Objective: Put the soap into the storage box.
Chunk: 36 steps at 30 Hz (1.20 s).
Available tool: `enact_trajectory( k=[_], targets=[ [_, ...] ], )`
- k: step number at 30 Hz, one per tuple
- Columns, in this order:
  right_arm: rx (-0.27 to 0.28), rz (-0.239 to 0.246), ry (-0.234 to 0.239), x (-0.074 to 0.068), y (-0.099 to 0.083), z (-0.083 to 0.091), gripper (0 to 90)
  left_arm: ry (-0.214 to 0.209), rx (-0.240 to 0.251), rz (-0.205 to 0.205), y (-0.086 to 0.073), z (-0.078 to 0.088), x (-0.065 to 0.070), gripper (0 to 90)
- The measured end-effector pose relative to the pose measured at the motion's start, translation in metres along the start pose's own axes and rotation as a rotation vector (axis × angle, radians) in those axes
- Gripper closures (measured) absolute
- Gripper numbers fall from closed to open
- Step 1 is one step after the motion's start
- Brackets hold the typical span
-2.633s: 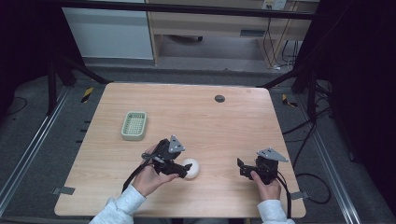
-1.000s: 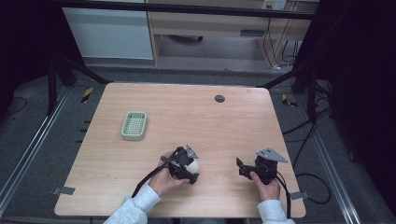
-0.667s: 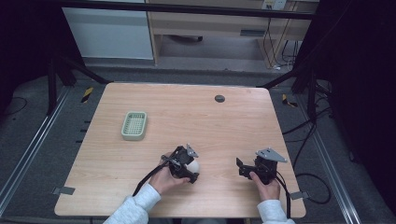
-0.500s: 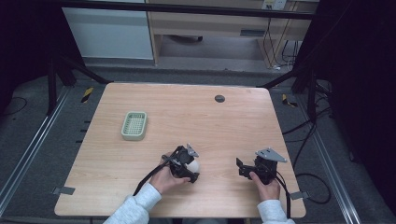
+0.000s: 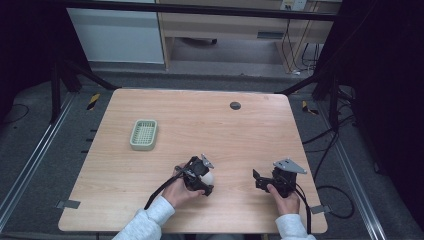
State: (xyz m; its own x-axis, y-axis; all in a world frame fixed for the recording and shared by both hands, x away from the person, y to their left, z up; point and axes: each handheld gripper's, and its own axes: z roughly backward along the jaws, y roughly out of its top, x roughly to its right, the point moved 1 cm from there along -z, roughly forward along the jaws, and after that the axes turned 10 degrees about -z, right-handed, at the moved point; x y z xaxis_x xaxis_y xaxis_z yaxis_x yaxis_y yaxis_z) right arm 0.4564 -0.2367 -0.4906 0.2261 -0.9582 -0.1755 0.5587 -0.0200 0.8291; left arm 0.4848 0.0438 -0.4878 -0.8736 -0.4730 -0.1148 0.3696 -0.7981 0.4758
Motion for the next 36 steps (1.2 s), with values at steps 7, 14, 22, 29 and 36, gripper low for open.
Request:
enact_trajectory(
  k=[7,14,22,29,36],
  targets=[
    [0.0,0.001,0.001,0.0,0.0,0.0,4.3,0.014,-0.025,-0.023,0.0,0.002,0.001,23.9],
    [-0.001,0.001,0.002,0.0,0.0,0.0,4.3,0.016,-0.007,-0.02,0.0,0.012,0.0,24.0],
    [0.003,0.006,-0.002,0.0,0.0,0.0,4.3,0.022,0.026,-0.023,0.0,0.031,0.0,24.0],
    [0.003,0.002,0.001,0.0,0.0,0.0,4.3,0.035,0.06,-0.016,-0.002,0.048,-0.003,24.0],
    [-0.001,-0.001,0.004,0.0,0.0,0.0,4.3,0.054,0.068,0.009,-0.009,0.063,-0.015,24.0]
  ],
)
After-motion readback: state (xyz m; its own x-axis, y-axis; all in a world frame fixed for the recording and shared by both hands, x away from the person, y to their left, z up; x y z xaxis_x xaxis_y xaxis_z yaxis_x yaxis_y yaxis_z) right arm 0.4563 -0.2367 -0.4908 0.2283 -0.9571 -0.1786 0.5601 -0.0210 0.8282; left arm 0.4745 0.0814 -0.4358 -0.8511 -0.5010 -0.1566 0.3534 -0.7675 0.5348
